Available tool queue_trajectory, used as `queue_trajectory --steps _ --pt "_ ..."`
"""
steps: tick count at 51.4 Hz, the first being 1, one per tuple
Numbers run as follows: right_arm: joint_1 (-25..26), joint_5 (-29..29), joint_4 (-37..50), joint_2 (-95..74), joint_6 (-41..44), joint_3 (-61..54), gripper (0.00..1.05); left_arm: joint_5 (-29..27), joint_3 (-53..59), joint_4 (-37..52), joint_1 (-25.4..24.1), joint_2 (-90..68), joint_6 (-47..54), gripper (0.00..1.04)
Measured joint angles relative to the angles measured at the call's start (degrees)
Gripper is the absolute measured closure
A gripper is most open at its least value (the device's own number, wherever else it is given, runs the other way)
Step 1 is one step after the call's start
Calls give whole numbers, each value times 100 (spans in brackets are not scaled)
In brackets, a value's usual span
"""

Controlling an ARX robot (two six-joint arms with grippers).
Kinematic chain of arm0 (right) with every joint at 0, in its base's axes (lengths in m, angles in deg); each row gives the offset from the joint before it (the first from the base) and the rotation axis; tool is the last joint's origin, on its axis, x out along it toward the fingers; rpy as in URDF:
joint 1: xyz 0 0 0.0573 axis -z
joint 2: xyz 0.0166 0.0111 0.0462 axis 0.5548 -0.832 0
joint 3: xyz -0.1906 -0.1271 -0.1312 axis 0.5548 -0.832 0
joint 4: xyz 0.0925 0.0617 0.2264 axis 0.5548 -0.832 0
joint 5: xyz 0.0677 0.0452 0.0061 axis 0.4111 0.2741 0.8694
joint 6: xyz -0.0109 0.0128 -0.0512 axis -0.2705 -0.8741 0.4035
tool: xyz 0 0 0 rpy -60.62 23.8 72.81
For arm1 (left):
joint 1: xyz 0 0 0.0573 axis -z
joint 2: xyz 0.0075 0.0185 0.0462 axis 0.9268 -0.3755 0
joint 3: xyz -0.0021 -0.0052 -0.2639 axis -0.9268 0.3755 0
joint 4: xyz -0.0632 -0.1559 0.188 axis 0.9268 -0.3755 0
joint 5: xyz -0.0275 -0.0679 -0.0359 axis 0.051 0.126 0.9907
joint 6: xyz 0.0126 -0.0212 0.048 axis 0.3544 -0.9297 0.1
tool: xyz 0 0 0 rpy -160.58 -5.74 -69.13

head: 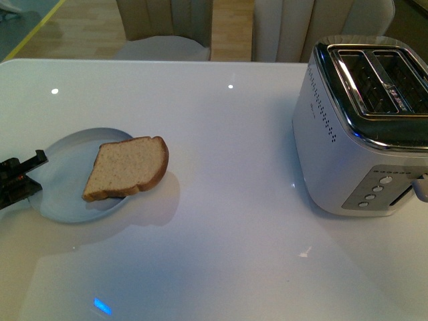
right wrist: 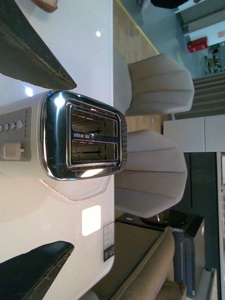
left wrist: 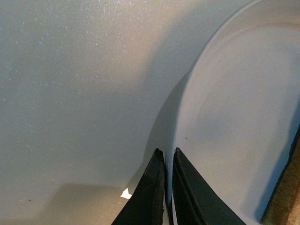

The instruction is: Left arm holds plate, right arm toasts bread

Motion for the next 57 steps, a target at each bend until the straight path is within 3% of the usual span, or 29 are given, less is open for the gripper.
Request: queue_trajectory --steps 17,31,42,57 --pt "0 0 0 0 0 0 9 330 588 -284 -120 852 -962 102" --pt "0 0 0 0 0 0 9 614 785 -1353 -50 2800 -1191 102" --pt "0 0 0 0 0 0 9 697 595 -1836 457 3565 -1550 102" --pt "0 0 0 0 0 0 9 629 17 -2389 1744 4103 -2155 102"
